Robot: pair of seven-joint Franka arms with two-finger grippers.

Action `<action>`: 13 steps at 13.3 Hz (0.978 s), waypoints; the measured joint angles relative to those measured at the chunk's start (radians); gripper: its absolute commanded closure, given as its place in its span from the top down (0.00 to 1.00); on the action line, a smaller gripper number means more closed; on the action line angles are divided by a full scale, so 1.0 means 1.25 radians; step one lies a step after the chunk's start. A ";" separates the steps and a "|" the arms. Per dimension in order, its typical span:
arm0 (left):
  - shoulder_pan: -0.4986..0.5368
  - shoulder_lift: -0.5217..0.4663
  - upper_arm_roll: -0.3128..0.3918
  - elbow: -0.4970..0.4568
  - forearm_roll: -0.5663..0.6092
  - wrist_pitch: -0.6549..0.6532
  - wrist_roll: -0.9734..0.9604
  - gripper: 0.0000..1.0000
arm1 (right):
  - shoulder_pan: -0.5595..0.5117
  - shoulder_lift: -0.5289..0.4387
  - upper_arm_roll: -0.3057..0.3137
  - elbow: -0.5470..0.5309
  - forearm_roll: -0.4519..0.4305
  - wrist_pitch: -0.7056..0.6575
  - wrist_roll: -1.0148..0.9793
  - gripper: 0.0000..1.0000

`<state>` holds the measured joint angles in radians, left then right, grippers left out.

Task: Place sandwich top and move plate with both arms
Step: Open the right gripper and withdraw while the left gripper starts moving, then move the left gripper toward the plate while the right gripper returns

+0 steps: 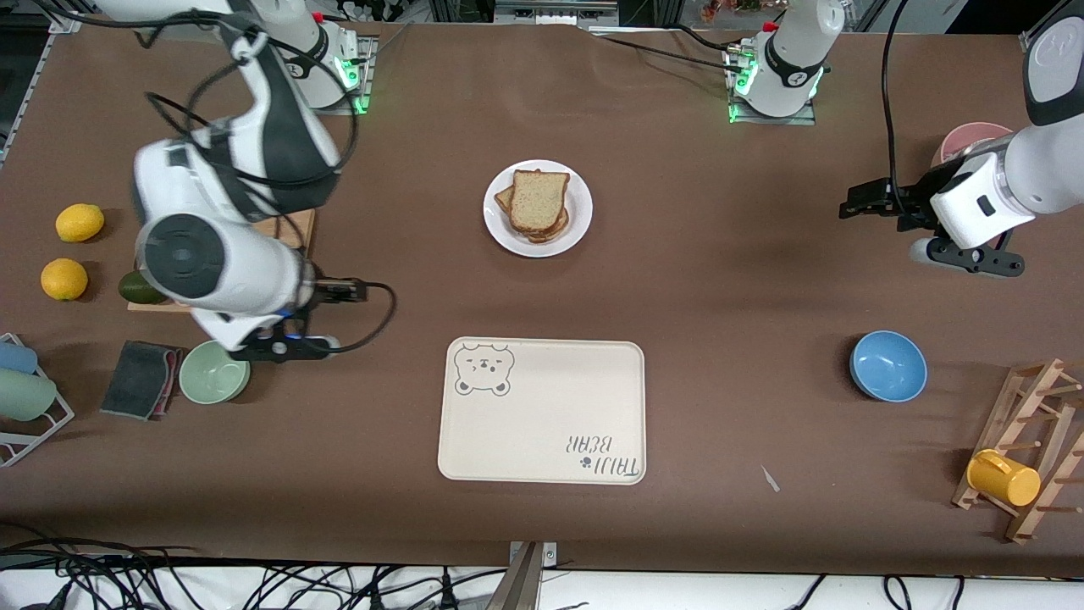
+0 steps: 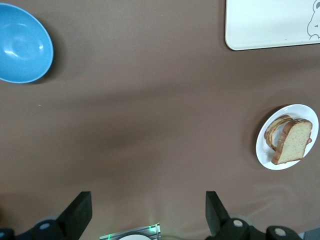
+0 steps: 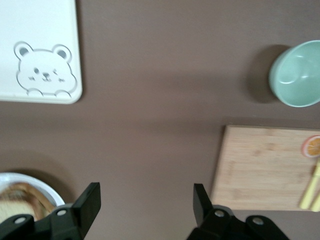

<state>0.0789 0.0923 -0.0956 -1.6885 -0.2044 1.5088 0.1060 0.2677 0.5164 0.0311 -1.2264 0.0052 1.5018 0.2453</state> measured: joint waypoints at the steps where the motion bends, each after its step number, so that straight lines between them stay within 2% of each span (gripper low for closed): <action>1: 0.002 0.010 0.001 -0.002 -0.014 0.000 0.001 1.00 | -0.008 -0.015 -0.022 0.000 0.016 -0.022 -0.039 0.83; 4: 0.000 0.059 -0.002 -0.006 -0.045 0.009 0.001 1.00 | -0.022 -0.060 -0.100 -0.013 0.033 -0.046 -0.147 0.83; 6: 0.001 0.081 -0.002 -0.006 -0.118 0.042 0.000 1.00 | -0.054 -0.109 -0.112 -0.078 0.034 -0.015 -0.182 0.84; 7: 0.002 0.085 -0.001 -0.006 -0.154 0.071 -0.003 1.00 | -0.073 -0.142 -0.112 -0.135 0.034 0.029 -0.198 0.93; 8: 0.002 0.086 -0.001 -0.005 -0.178 0.089 -0.006 1.00 | -0.095 -0.183 -0.107 -0.207 0.034 0.088 -0.209 1.00; 10: 0.002 0.087 -0.001 -0.005 -0.205 0.093 -0.030 1.00 | -0.157 -0.254 -0.062 -0.317 0.034 0.150 -0.224 1.00; 12: 0.000 0.091 -0.002 -0.006 -0.212 0.093 -0.061 1.00 | -0.228 -0.300 0.003 -0.358 0.034 0.158 -0.237 1.00; 13: 0.000 0.096 -0.003 -0.006 -0.212 0.093 -0.065 1.00 | -0.252 -0.314 0.019 -0.366 0.034 0.159 -0.239 1.00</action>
<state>0.0784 0.2119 -0.0992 -1.6957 -0.4692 1.6247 0.0246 -0.0475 0.1236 0.0549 -1.6836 0.0479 1.7009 -0.0530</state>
